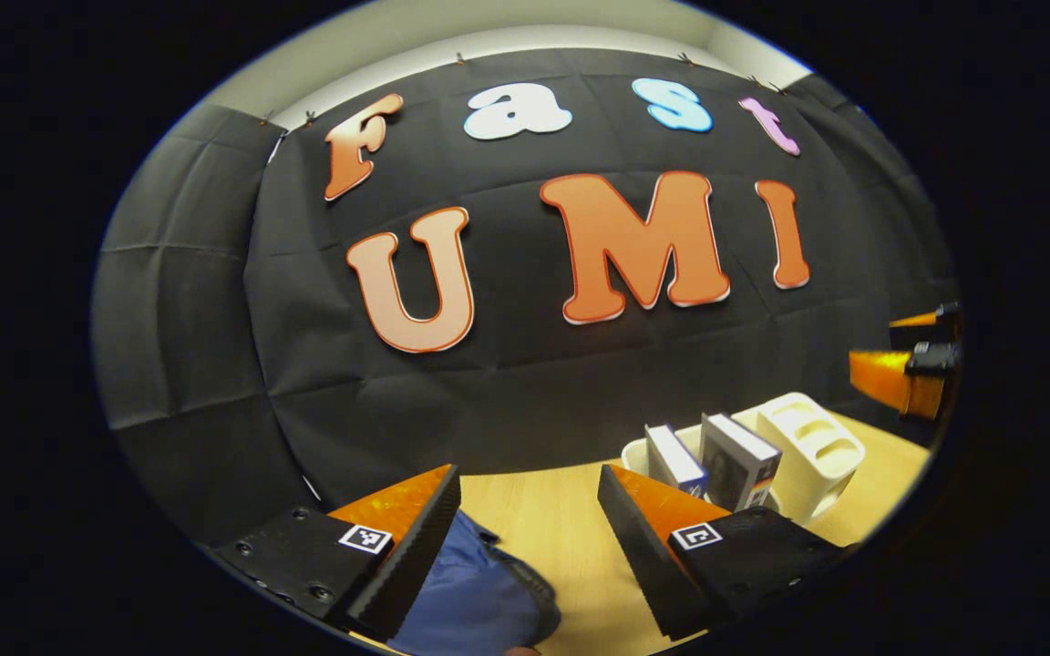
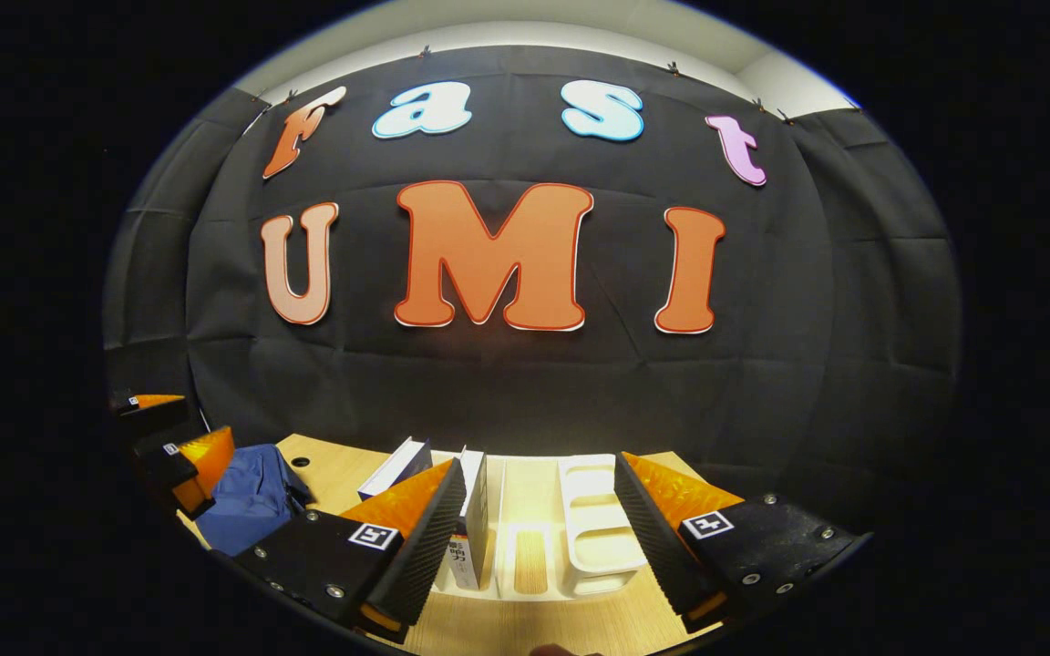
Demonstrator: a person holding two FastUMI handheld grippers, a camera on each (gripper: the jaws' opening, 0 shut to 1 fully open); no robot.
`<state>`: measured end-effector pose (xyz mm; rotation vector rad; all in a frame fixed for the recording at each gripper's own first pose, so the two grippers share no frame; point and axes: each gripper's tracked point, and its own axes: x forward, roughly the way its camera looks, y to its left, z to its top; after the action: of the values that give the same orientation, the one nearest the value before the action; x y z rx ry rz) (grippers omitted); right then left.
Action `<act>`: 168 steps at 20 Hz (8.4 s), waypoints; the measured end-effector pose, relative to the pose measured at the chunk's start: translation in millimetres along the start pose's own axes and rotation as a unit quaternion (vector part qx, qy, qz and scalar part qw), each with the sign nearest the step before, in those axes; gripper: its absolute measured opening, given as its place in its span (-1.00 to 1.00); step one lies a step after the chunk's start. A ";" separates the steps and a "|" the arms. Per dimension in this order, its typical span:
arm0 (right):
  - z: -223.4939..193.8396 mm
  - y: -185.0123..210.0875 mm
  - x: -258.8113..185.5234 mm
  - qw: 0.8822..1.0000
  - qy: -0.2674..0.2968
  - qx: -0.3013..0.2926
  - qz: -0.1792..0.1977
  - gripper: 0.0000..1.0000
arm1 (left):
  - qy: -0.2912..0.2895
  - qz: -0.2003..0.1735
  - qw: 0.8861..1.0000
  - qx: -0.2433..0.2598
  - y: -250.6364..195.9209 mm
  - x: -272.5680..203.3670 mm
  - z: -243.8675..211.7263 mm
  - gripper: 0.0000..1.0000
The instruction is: Open the schoolbag, grab two books from the bookshelf and put them into the schoolbag.
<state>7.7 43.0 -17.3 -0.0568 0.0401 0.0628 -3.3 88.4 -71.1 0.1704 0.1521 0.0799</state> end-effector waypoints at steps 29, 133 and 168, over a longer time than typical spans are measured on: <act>-57.0 -3.6 28.7 0.997 0.066 -0.021 -0.021 0.94 | 0.277 -0.051 0.904 0.321 25.4 -32.8 -308.2 0.92; 20.5 149.5 29.1 0.852 0.443 0.170 0.222 -0.44 | 0.463 -0.201 0.854 0.126 144.3 90.4 -153.8 -0.89; -163.1 372.2 -38.9 0.723 0.480 0.416 0.272 -0.47 | 0.470 -0.218 0.853 0.058 137.7 85.1 -168.2 -0.89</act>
<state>-61.1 401.9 -199.0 0.8522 1.1387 0.6037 45.0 258.9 -223.1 0.2028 1.1782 -0.3135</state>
